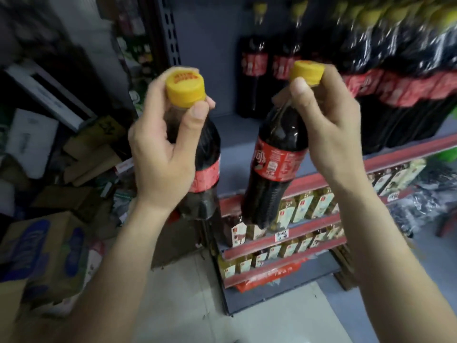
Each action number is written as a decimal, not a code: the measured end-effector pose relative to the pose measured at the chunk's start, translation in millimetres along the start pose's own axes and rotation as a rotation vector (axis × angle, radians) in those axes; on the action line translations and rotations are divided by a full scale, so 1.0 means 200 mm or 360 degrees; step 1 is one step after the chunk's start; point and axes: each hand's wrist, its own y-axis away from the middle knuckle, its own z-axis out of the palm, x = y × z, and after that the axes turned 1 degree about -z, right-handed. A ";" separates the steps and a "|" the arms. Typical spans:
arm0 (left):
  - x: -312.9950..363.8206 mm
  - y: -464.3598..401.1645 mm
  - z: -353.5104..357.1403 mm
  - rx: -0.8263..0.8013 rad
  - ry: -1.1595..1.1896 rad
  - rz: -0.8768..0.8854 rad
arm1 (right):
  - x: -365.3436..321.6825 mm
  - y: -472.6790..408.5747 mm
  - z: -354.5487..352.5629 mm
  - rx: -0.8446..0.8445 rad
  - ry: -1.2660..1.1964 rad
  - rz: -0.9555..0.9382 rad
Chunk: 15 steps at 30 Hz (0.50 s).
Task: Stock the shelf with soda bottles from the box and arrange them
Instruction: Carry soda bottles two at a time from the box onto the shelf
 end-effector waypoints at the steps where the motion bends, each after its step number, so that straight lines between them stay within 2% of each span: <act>1: 0.00 -0.06 0.03 -0.0004 -0.0046 -0.0010 | 0.01 -0.06 -0.04 -0.0011 -0.0035 -0.0049; 7: 0.00 -0.29 0.20 0.0096 -0.0383 0.0007 | 0.11 -0.33 -0.21 -0.0011 -0.0105 -0.0206; 11: -0.04 -0.38 0.40 0.0169 -0.0502 -0.0135 | 0.25 -0.46 -0.23 -0.0012 0.0053 -0.0176; 15: -0.12 -0.43 0.59 0.0222 -0.0690 -0.0162 | 0.37 -0.55 -0.21 -0.0016 0.0204 -0.0196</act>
